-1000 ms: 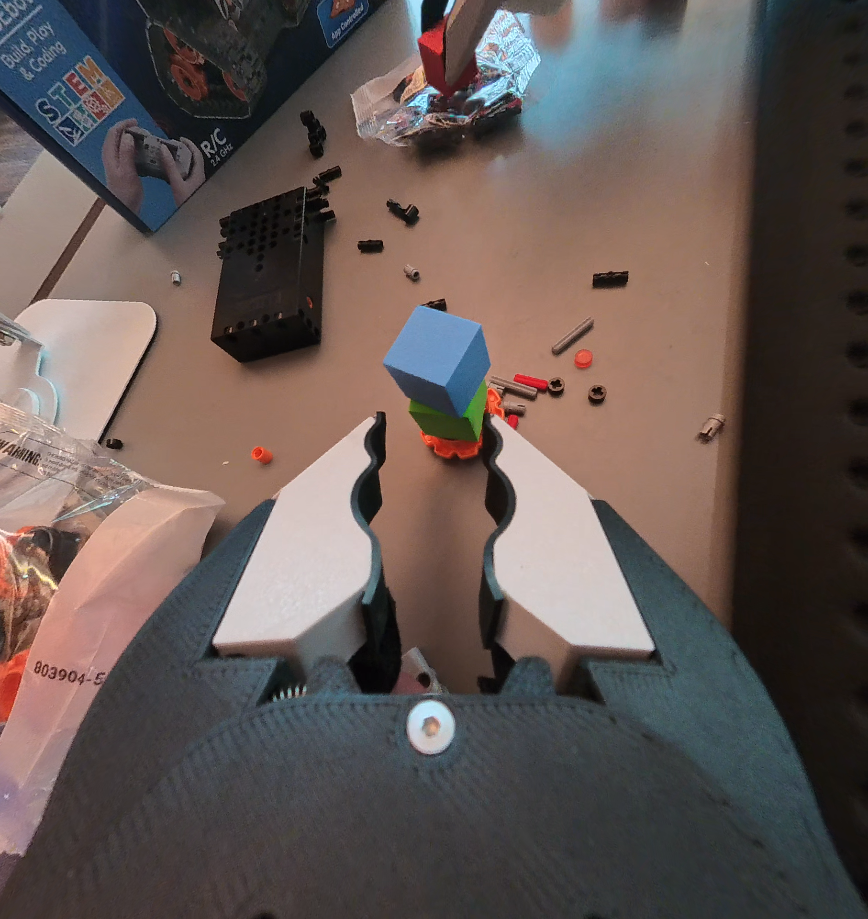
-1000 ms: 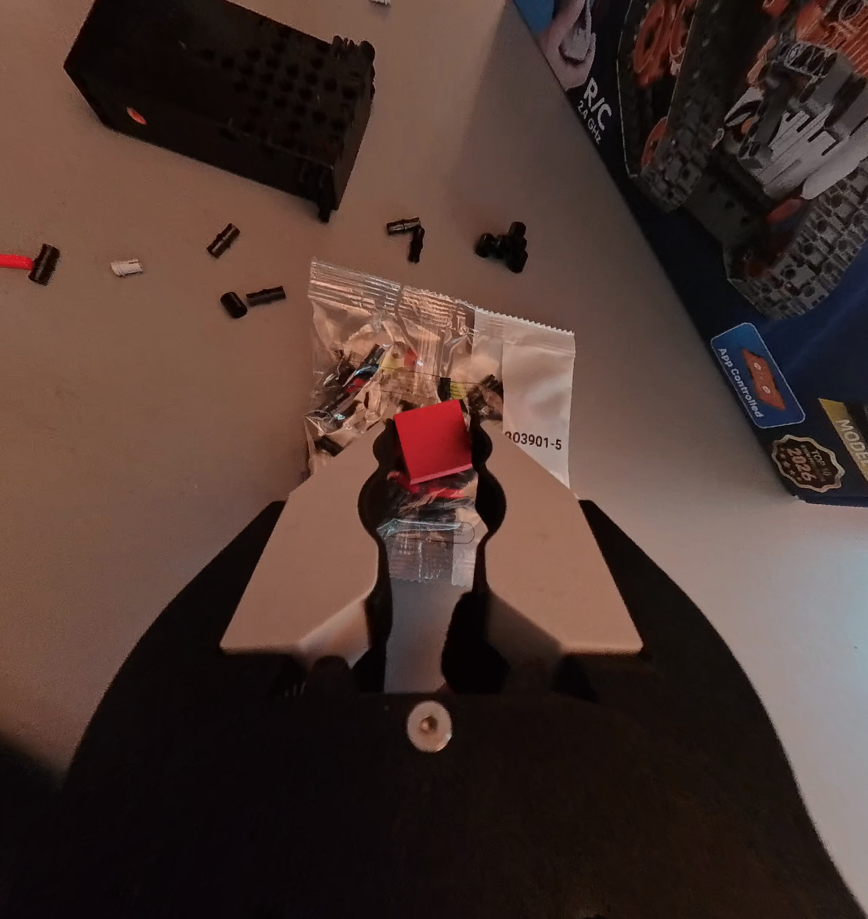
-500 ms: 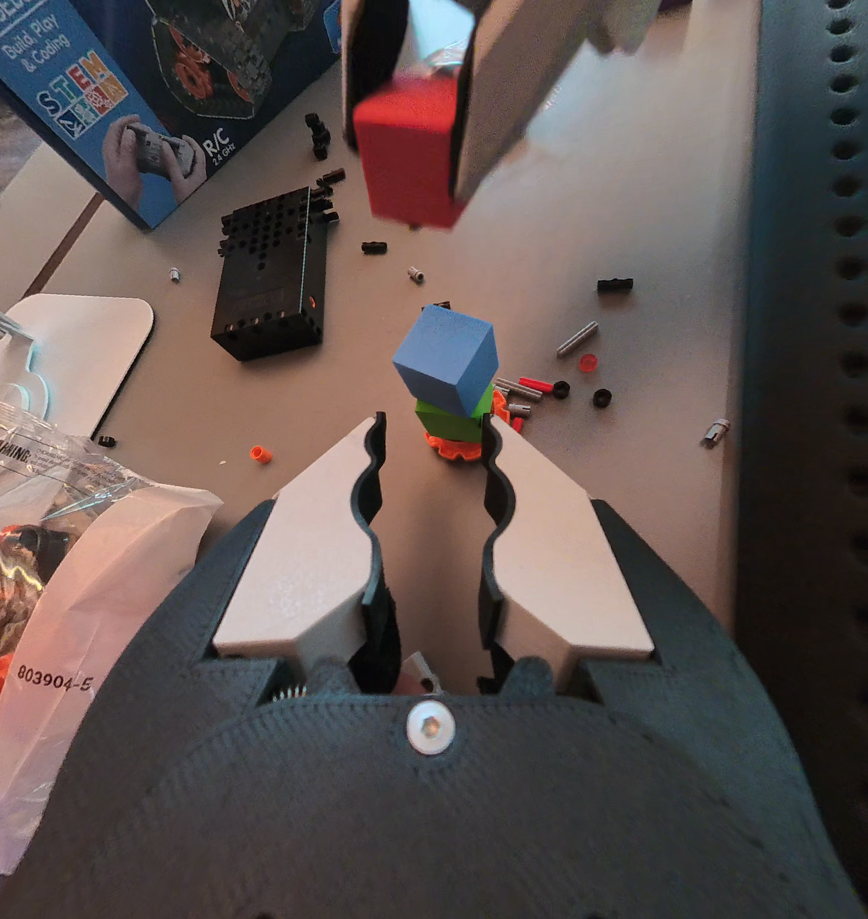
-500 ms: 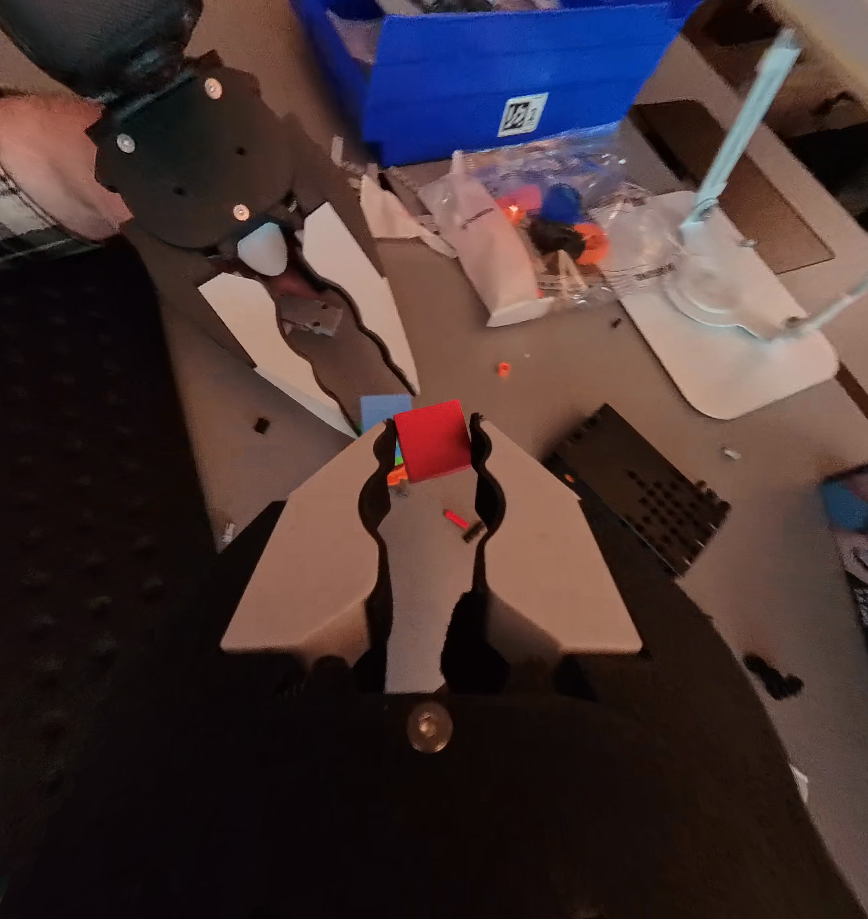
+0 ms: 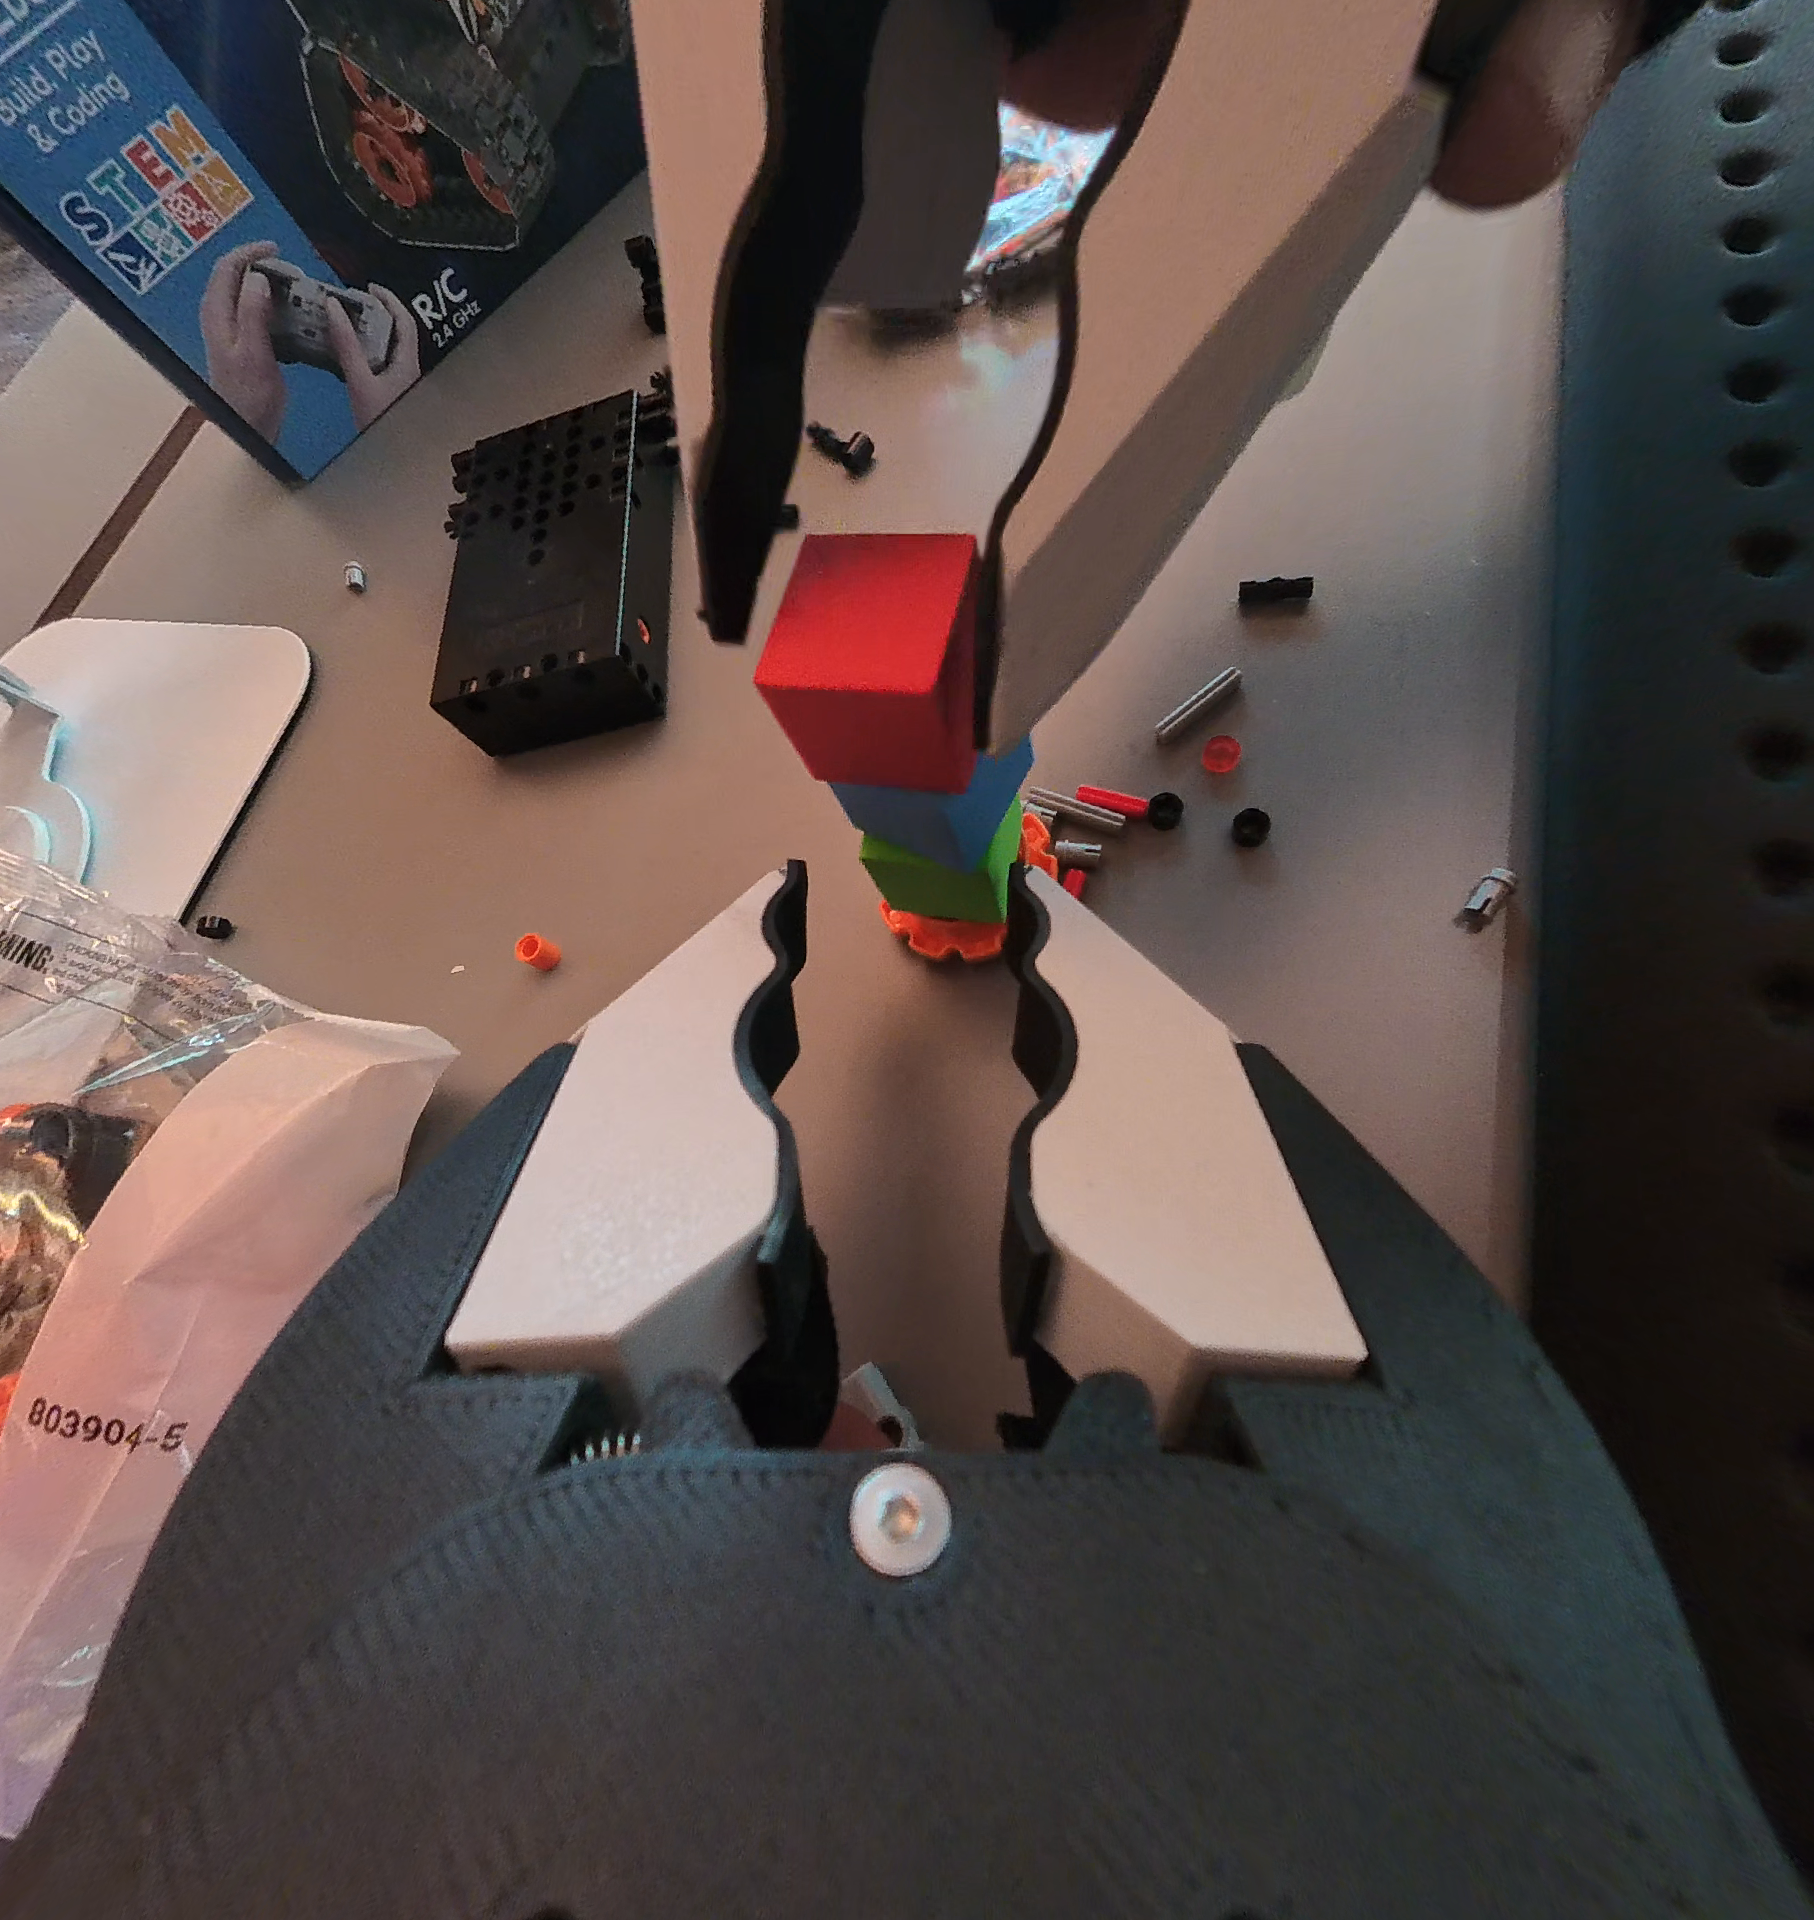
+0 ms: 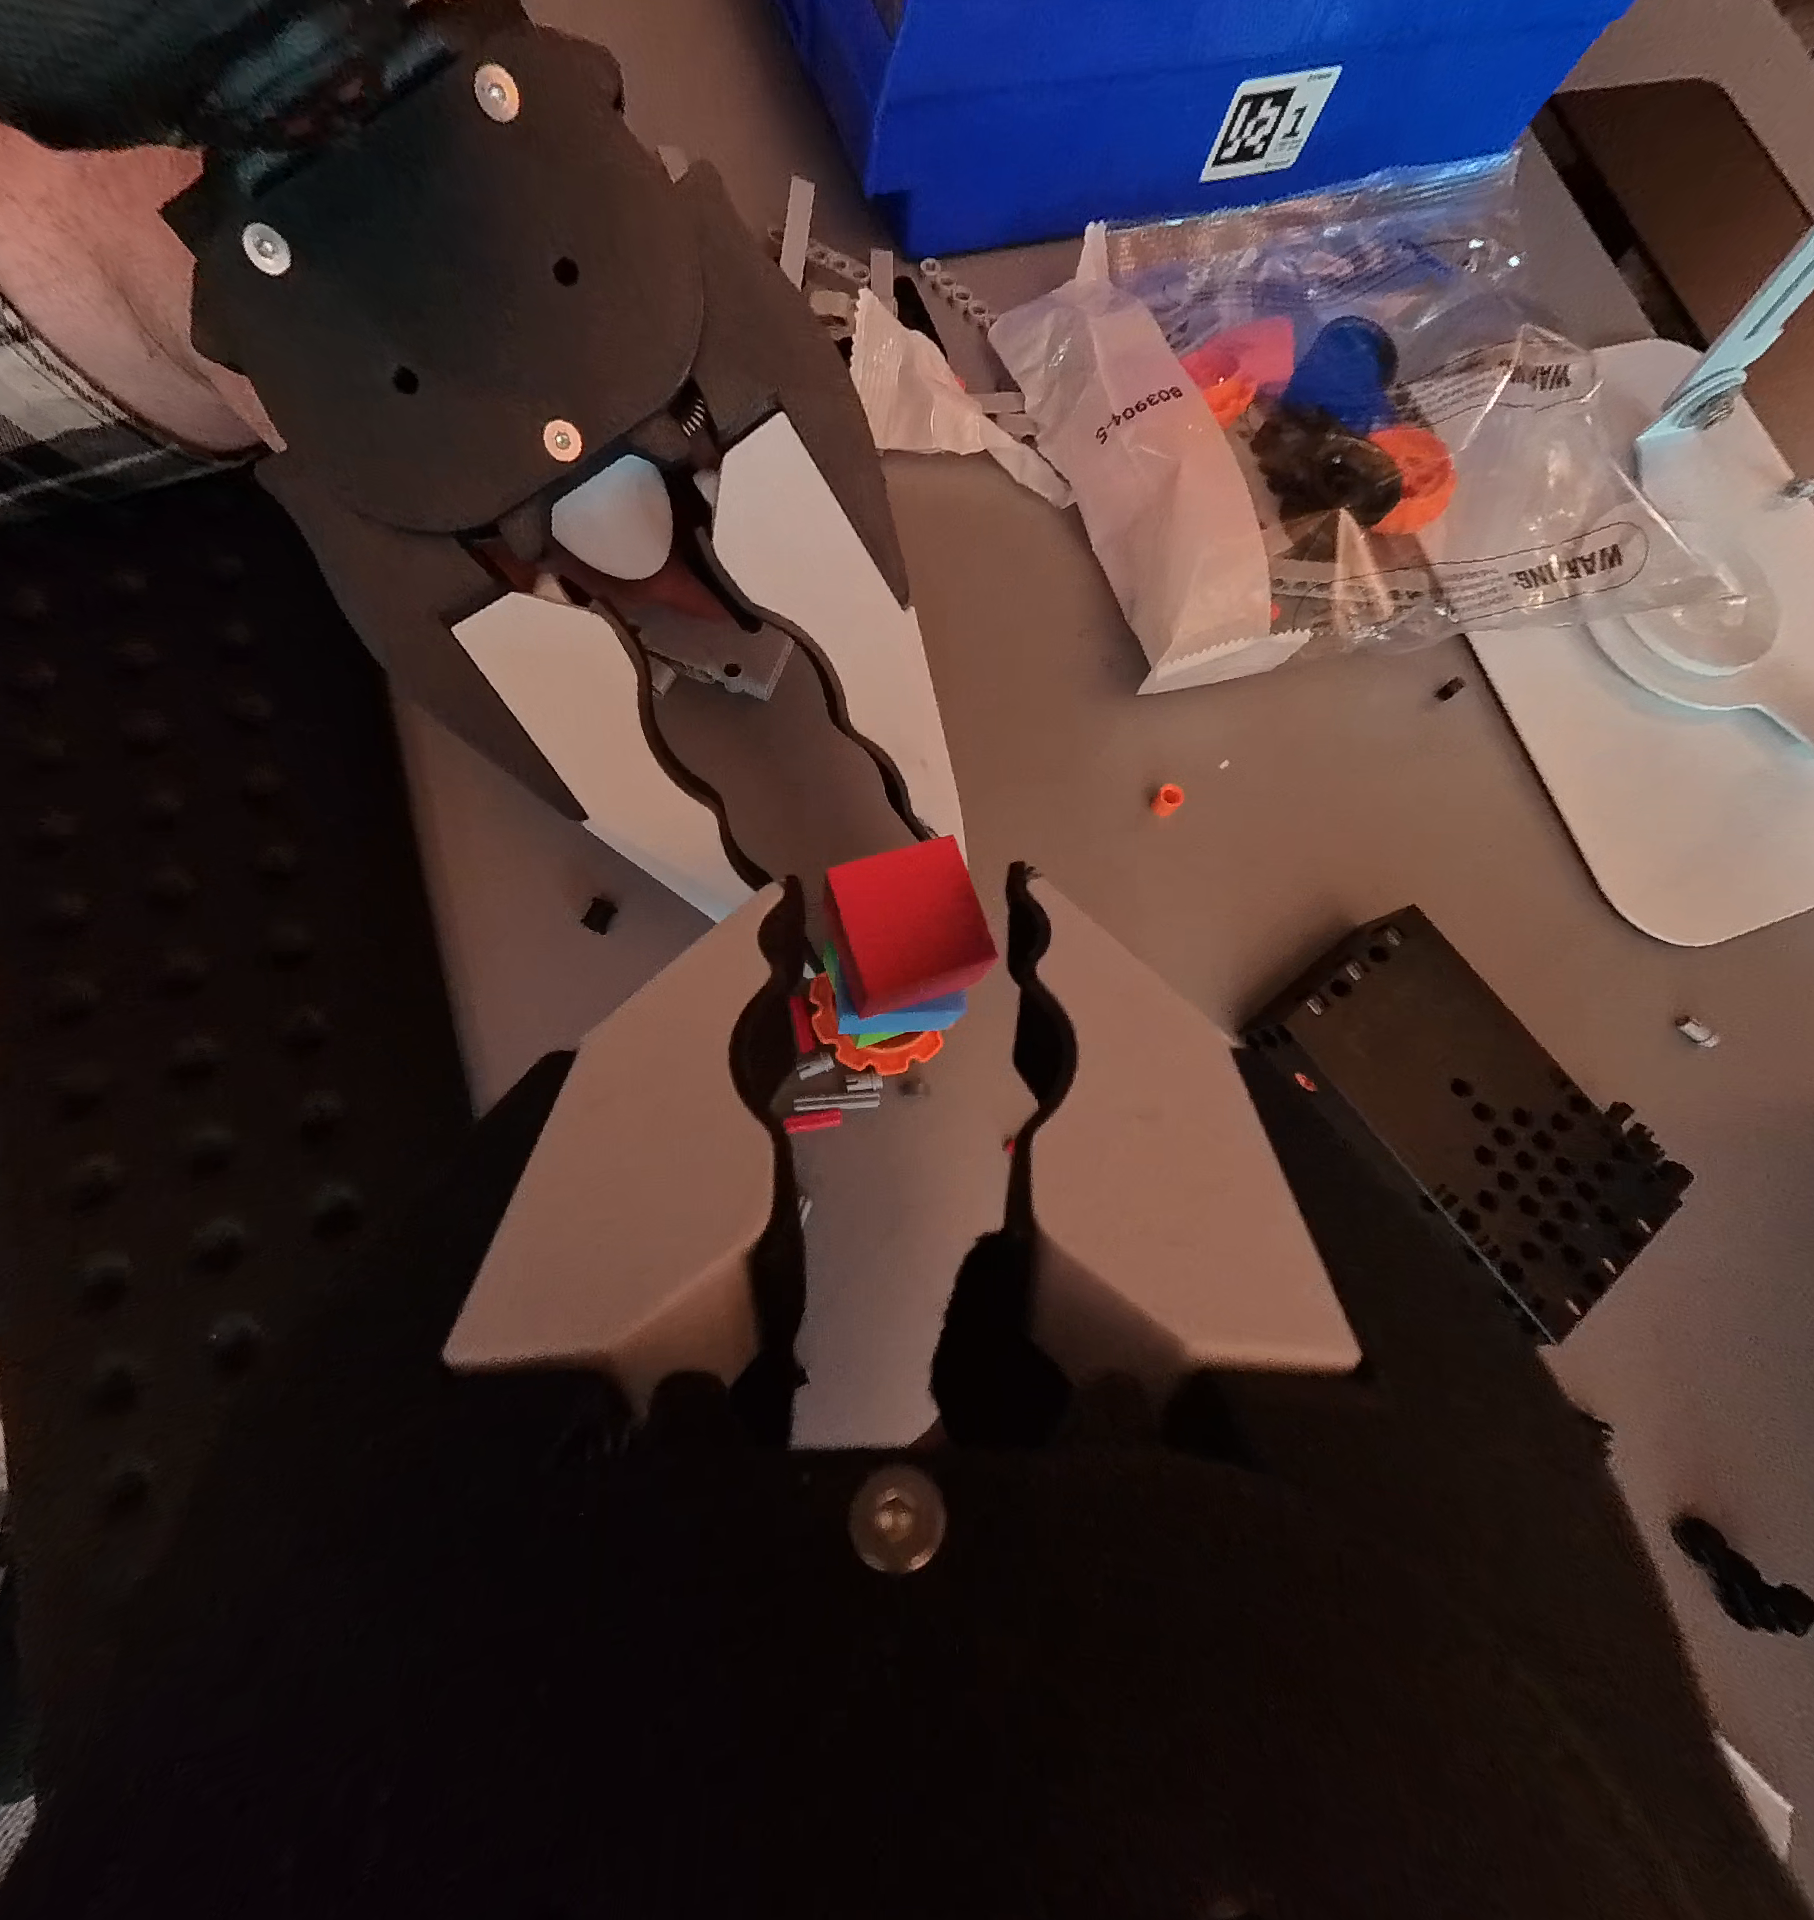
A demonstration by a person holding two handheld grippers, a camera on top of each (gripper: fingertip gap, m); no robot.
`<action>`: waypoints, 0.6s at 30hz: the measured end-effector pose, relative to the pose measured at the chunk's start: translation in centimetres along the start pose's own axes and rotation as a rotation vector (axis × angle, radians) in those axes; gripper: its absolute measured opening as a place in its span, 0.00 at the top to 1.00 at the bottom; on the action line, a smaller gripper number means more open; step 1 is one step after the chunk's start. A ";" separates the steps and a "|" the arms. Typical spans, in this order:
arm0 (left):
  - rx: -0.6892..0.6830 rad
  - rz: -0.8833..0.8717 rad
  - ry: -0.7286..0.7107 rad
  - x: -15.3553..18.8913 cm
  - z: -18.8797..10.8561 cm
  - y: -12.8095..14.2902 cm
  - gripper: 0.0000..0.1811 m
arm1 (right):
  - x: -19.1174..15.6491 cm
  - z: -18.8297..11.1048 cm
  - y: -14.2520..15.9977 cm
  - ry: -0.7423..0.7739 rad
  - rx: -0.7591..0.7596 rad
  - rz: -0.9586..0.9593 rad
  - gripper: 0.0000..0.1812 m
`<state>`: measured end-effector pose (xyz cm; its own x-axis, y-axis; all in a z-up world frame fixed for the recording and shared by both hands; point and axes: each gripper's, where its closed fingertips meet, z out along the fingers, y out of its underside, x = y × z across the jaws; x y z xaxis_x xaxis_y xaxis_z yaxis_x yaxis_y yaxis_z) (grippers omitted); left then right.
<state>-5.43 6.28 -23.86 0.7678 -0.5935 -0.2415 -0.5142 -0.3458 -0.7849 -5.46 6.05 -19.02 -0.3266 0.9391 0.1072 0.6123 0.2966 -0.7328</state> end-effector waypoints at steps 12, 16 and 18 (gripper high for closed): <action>0.010 0.015 0.000 0.2 -0.4 -0.4 0.78 | 11.2 -15.6 13.5 0.551 -0.141 0.255 0.69; 0.001 0.022 -0.002 0.3 -0.3 -0.4 0.77 | 12.6 -19.9 21.2 0.650 -0.267 0.431 0.68; 0.000 0.021 -0.005 0.2 -0.3 -0.4 0.77 | 12.6 -20.3 24.1 0.662 -0.323 0.490 0.68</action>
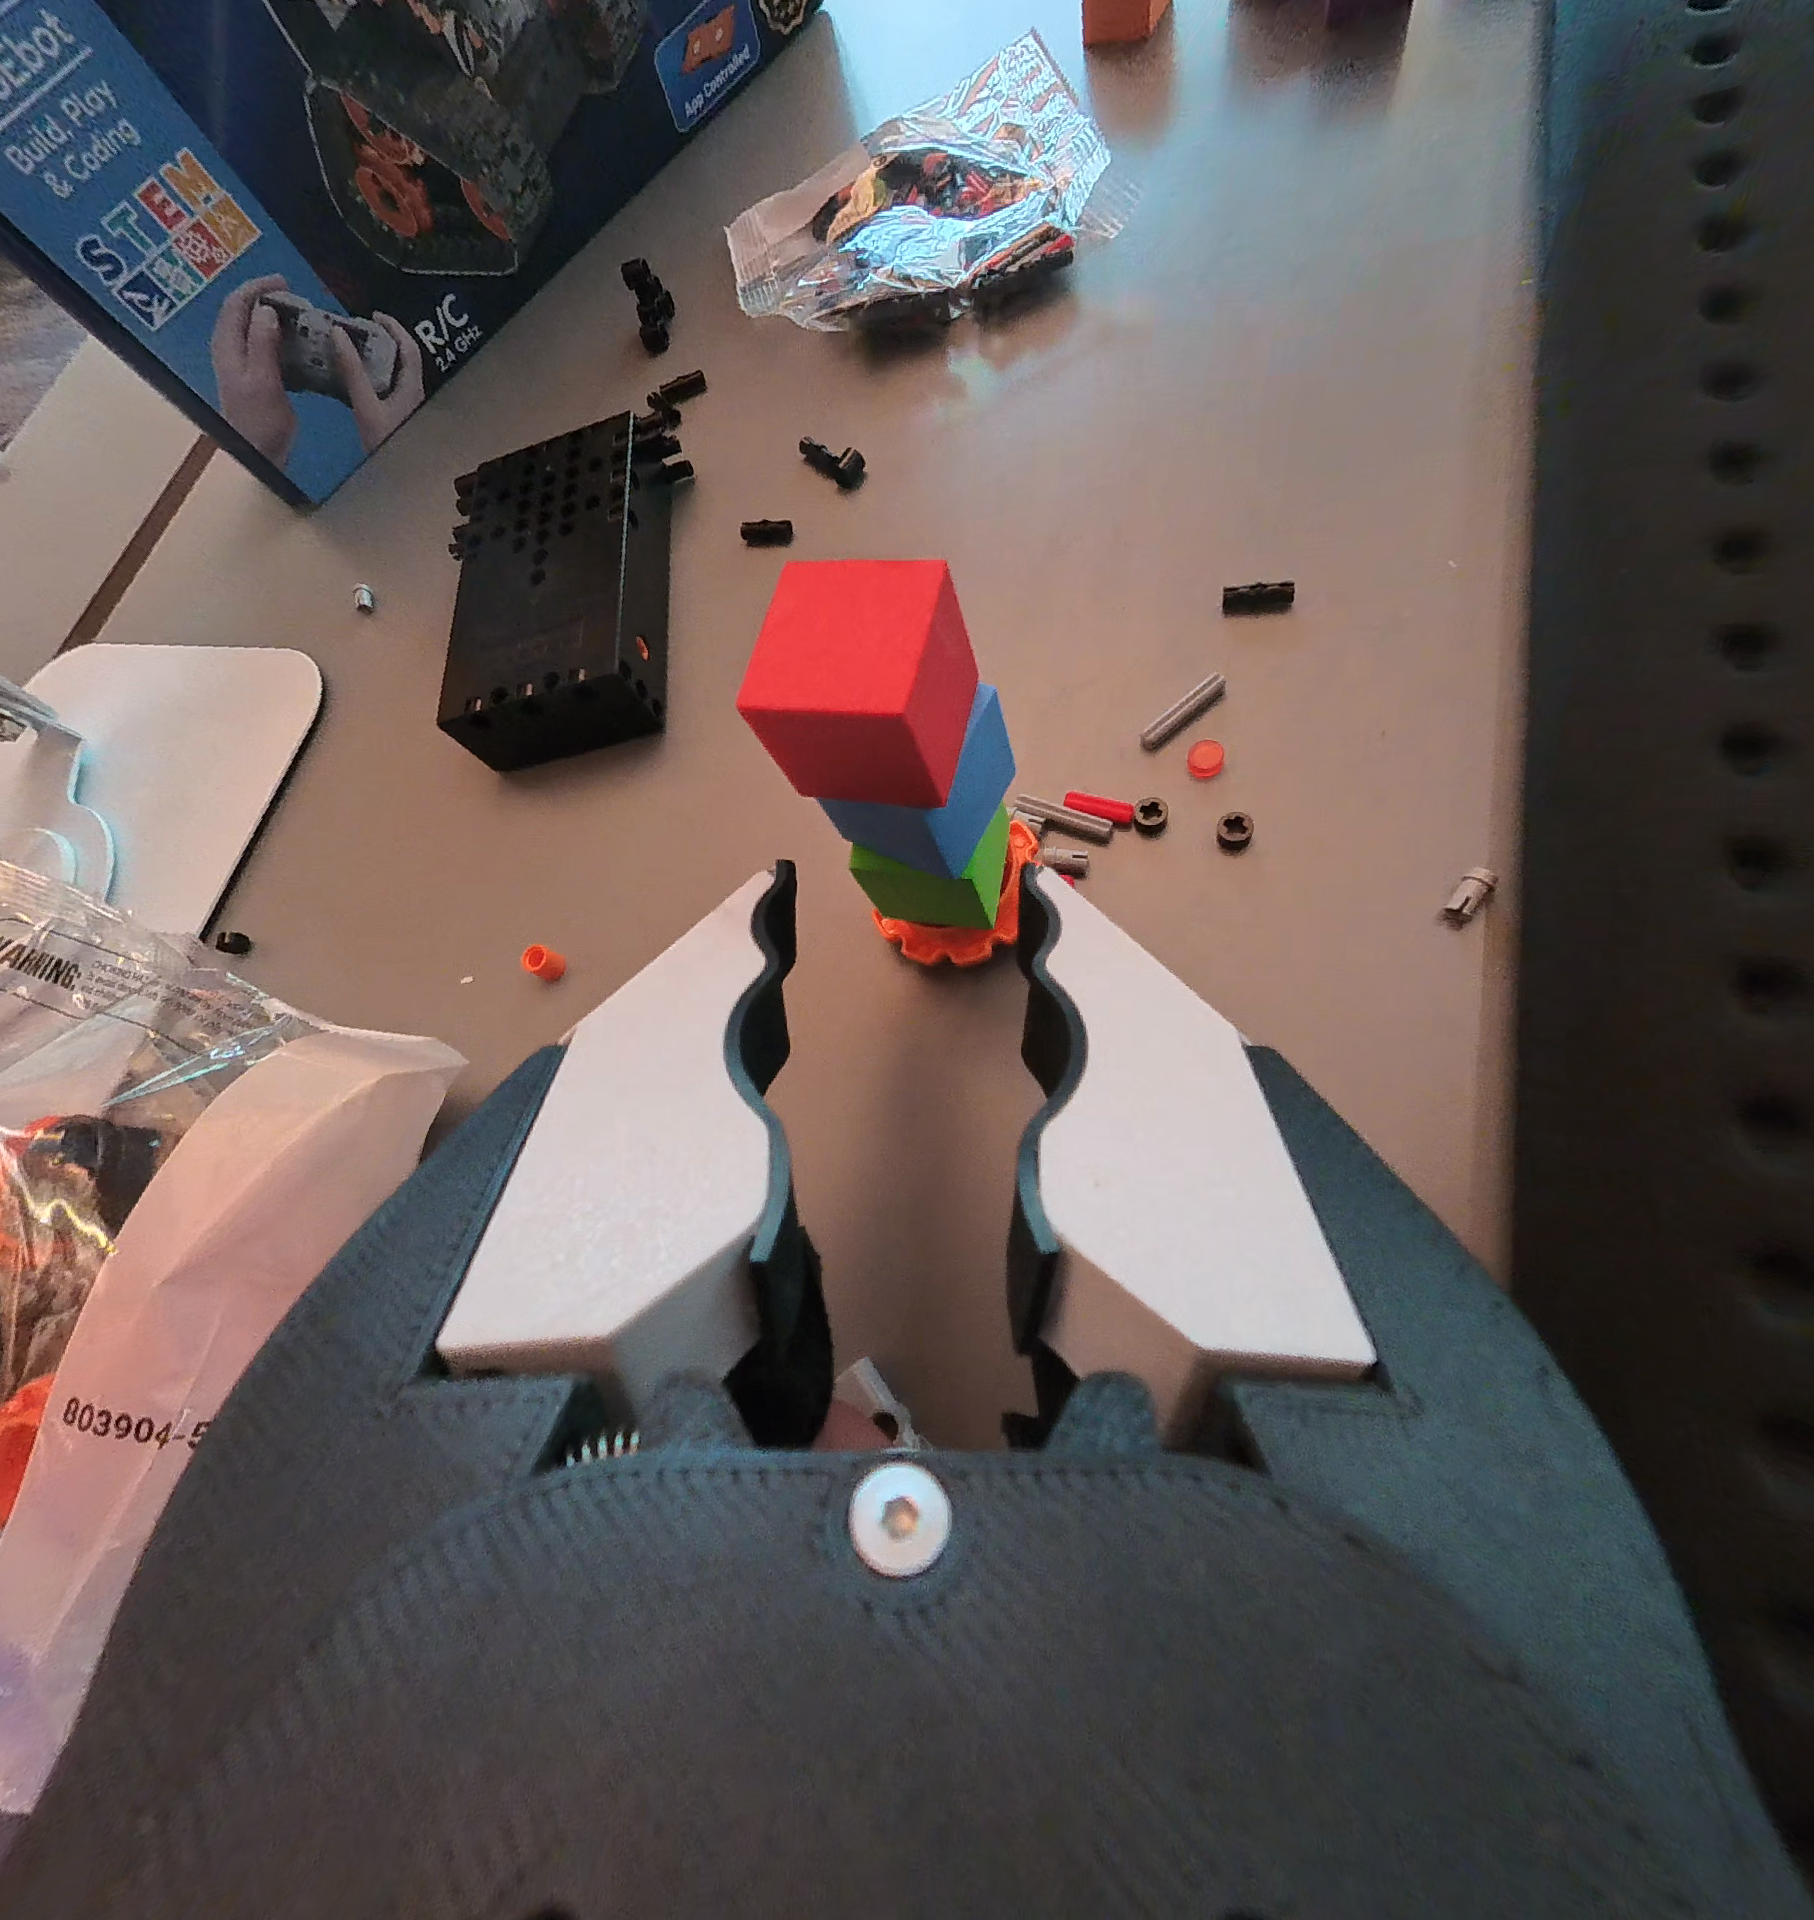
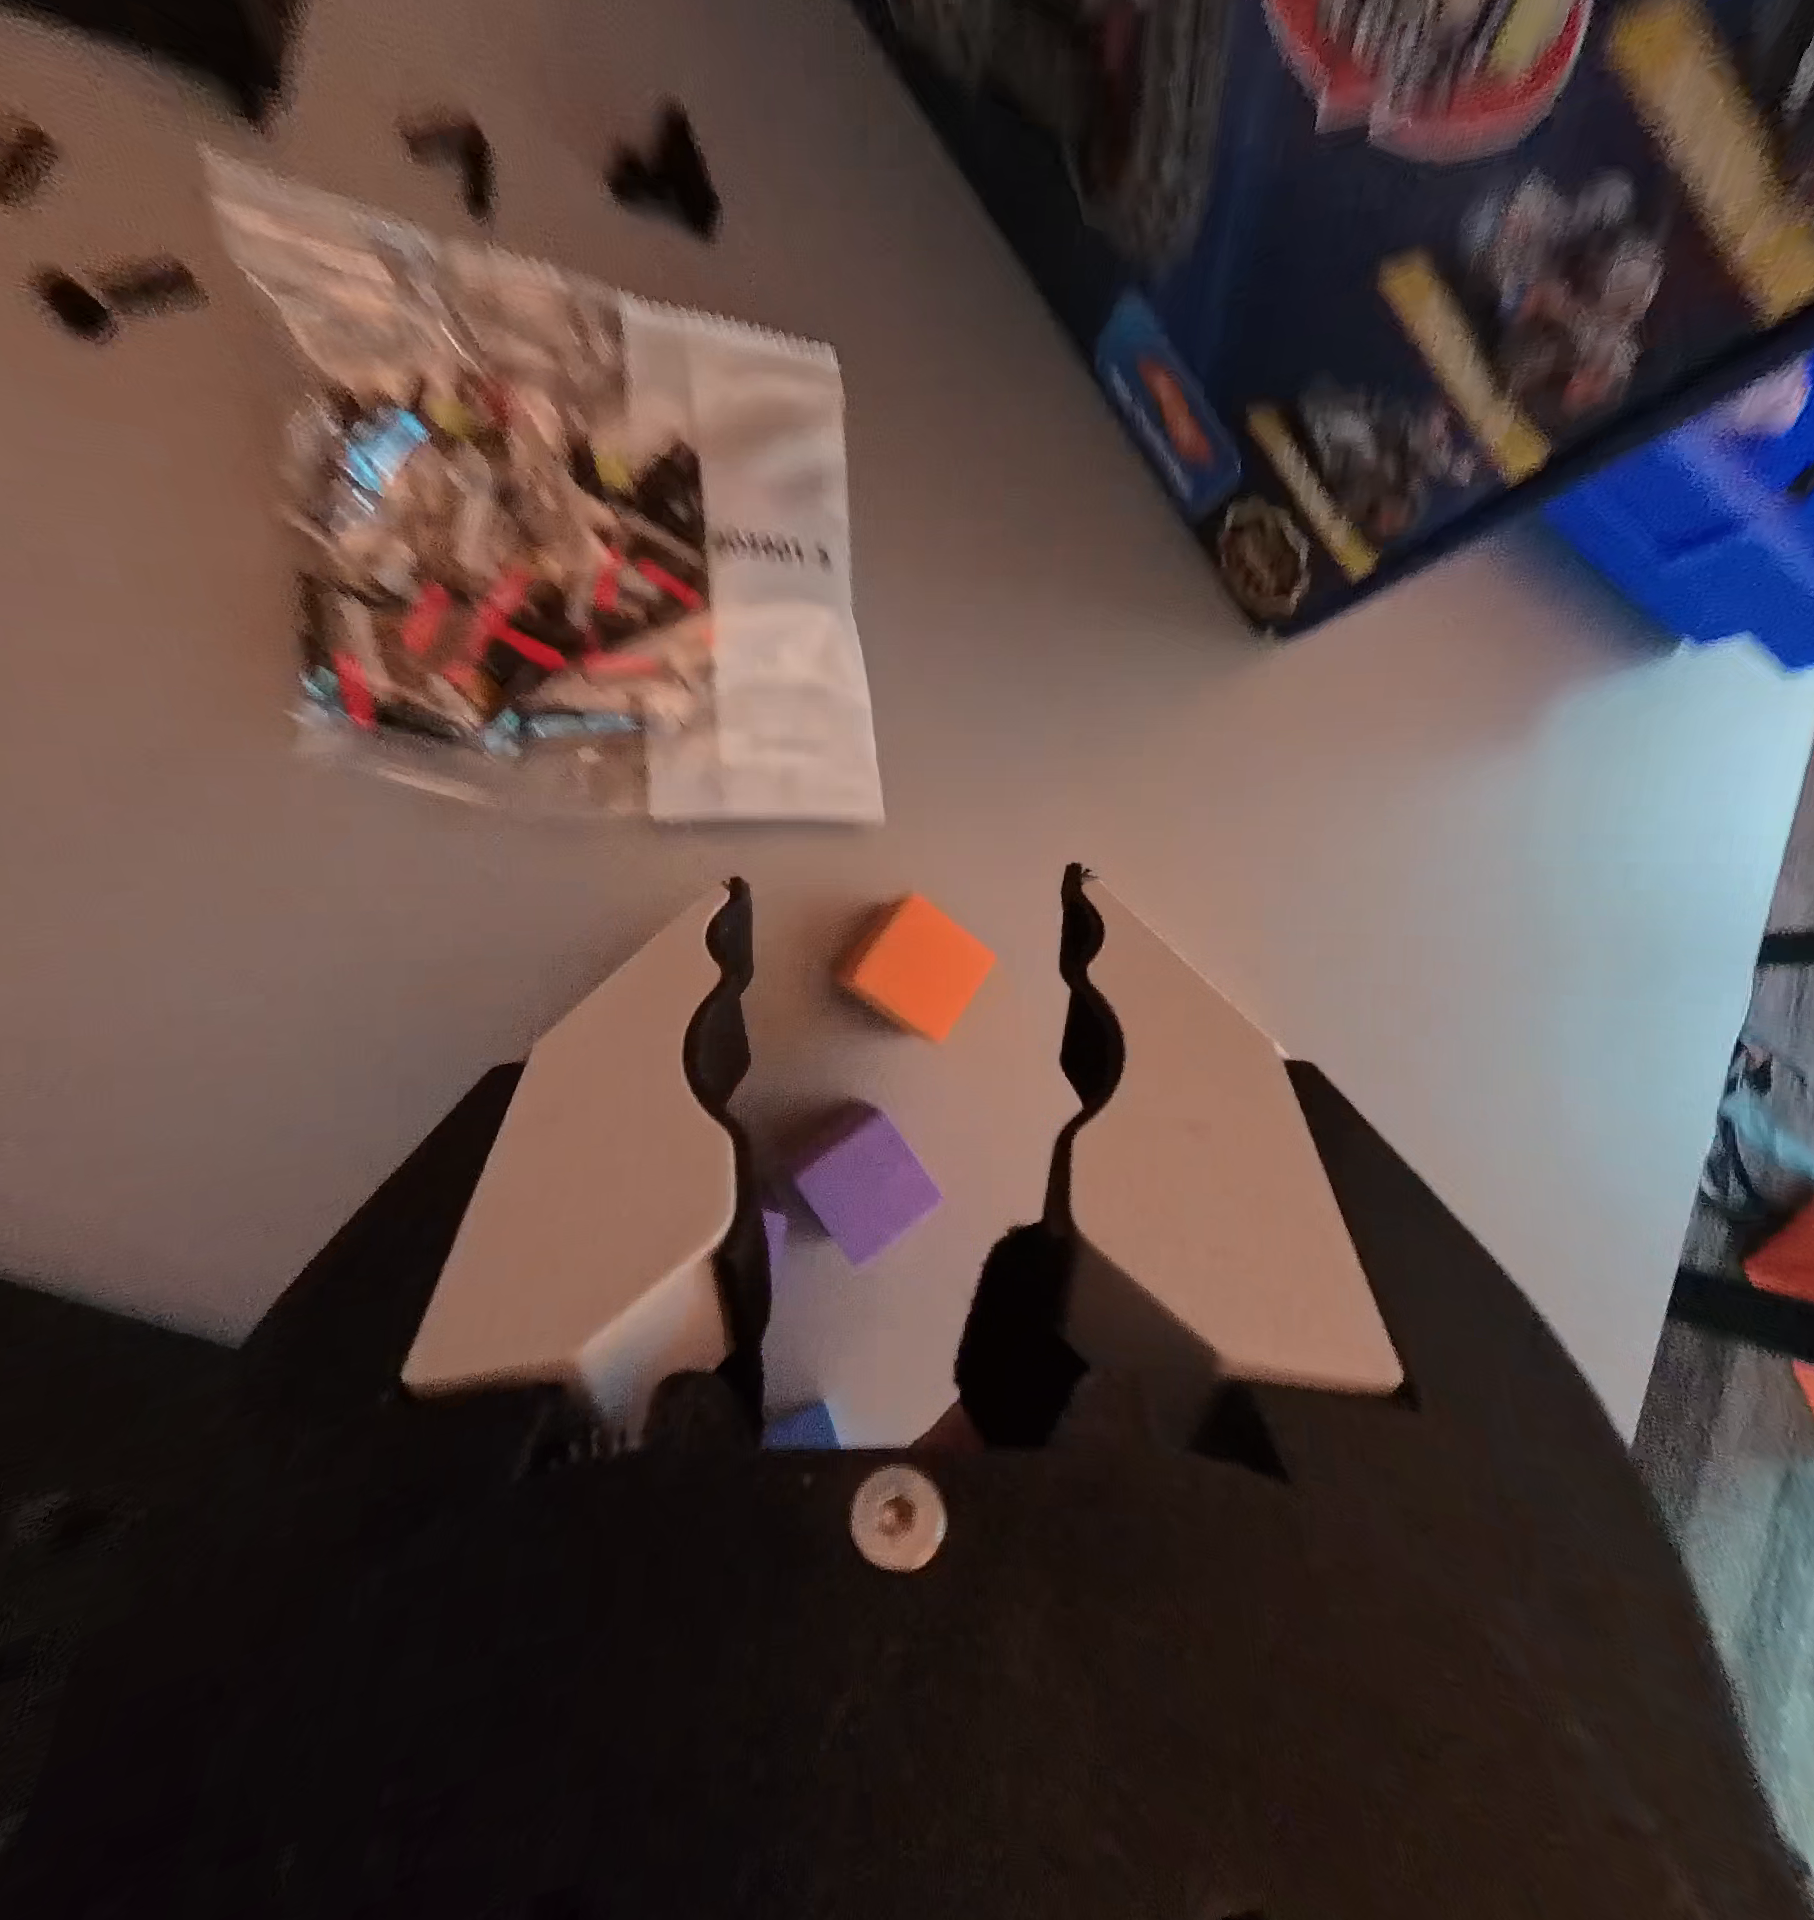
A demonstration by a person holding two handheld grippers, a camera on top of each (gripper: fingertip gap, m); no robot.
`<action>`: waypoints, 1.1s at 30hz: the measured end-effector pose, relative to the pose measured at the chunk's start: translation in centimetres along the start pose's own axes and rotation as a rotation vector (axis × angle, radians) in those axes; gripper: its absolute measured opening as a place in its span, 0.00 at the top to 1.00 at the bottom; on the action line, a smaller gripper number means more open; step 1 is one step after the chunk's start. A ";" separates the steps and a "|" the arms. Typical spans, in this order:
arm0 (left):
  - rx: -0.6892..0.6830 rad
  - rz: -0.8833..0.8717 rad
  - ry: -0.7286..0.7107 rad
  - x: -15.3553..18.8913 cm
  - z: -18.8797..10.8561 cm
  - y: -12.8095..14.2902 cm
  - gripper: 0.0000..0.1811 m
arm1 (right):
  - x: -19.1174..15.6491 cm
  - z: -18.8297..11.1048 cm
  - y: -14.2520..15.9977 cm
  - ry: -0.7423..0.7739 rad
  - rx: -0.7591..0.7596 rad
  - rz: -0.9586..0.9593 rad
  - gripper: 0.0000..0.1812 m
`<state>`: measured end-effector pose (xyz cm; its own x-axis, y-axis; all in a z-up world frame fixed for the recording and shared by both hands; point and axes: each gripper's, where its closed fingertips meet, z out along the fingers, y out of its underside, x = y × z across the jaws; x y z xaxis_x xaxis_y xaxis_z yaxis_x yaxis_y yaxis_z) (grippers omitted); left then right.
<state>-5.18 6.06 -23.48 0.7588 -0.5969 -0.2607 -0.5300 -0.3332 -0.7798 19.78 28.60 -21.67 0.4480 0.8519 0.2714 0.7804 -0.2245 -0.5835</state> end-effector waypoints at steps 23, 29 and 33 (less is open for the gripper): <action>0.024 -0.017 0.003 -0.1 -0.3 -0.3 0.77 | -22.6 -5.7 -15.0 -0.499 0.393 -0.496 0.83; 0.038 -0.014 0.001 -0.2 -0.5 -0.5 0.77 | -27.3 -4.5 -16.7 -0.555 0.362 -0.605 0.83; 0.043 -0.011 0.002 -0.1 -0.7 -0.6 0.77 | -28.3 -4.1 -16.8 -0.578 0.329 -0.630 0.83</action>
<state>-5.21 5.87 -22.58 0.7637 -0.5947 -0.2511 -0.5048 -0.3077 -0.8065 -4.25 6.34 -16.43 -0.3754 0.8952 0.2402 0.6031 0.4327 -0.6702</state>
